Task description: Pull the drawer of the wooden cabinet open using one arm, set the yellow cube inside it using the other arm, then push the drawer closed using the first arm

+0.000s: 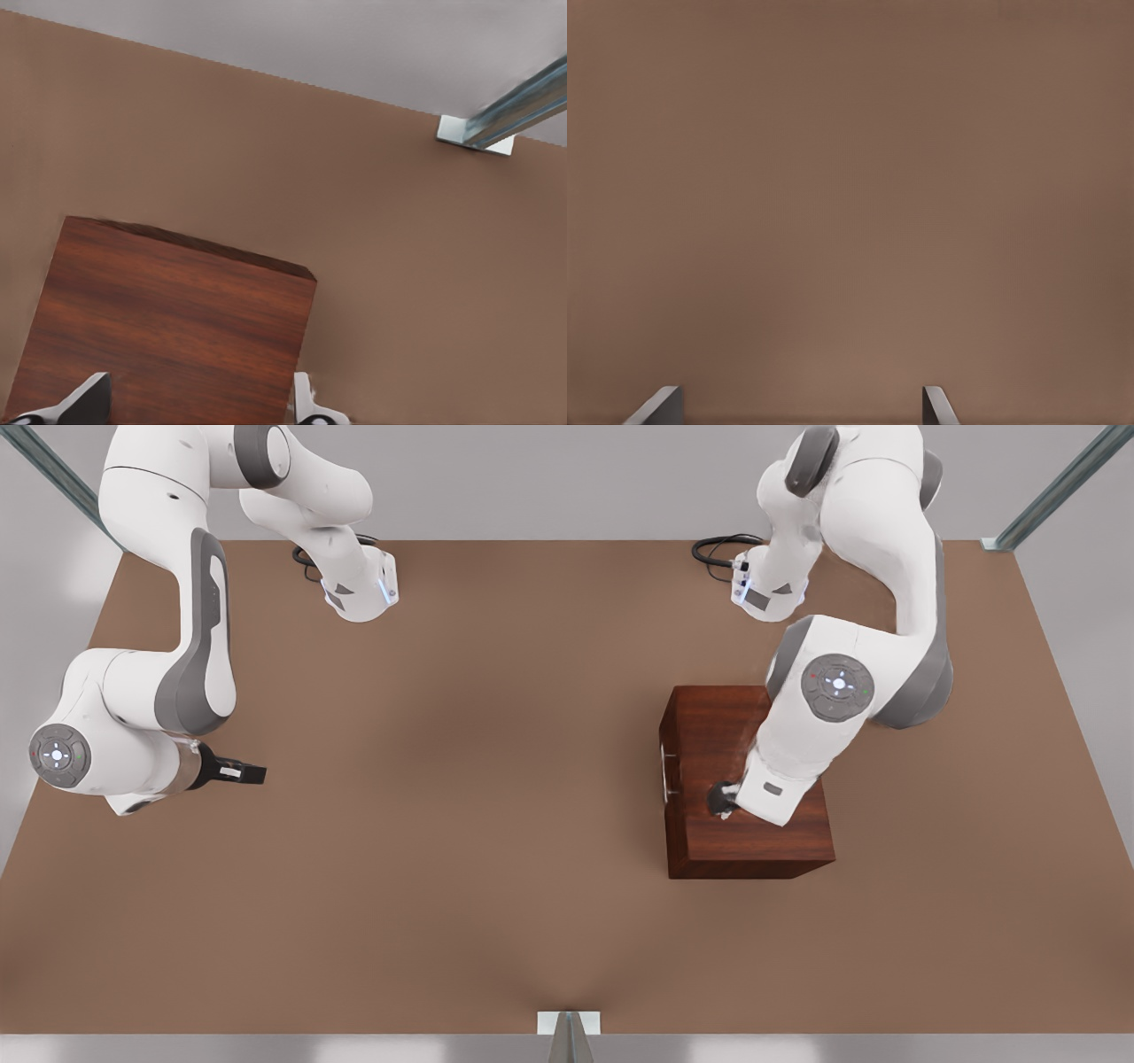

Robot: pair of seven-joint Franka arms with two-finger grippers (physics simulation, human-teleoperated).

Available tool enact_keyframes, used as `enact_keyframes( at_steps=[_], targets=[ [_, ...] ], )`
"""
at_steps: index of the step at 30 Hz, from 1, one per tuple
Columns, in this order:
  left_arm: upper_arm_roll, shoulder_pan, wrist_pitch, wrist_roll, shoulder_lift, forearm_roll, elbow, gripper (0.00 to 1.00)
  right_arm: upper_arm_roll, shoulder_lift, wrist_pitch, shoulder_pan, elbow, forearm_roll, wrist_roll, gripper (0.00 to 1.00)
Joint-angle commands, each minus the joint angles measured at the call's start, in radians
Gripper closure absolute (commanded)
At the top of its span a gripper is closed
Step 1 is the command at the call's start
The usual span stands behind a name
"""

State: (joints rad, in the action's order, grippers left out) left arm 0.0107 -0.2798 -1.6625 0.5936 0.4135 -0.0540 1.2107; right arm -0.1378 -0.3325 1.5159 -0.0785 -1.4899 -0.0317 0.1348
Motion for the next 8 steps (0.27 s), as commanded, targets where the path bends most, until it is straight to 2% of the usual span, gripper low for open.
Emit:
enact_keyframes(
  at_steps=[1, 2, 4, 6, 8],
  targets=[
    [-0.003, 0.097, 0.055, -0.721, -0.134, 0.034, 0.177, 0.0, 0.0, 0.001, 0.0, 0.0, 0.0, -0.001, -0.037, 0.0],
    [-0.04, 0.097, -0.143, -0.721, -0.297, 0.033, 0.45, 0.0, 0.0, 0.001, 0.0, 0.0, 0.0, -0.001, -0.037, 0.0],
    [-0.044, 0.094, -0.03, -0.709, -0.254, 0.034, 0.342, 0.0, 0.0, 0.001, 0.0, 0.0, 0.0, 0.001, -0.037, 0.0],
    [-0.043, 0.088, -0.011, -0.687, -0.216, 0.031, 0.257, 0.0, 0.0, 0.001, 0.0, 0.0, 0.0, 0.001, -0.037, 0.0],
    [-0.043, 0.09, -0.003, -0.686, -0.213, 0.036, 0.253, 0.0, 0.0, 0.001, 0.0, 0.002, 0.0, 0.003, -0.038, 0.0]
  ],
)
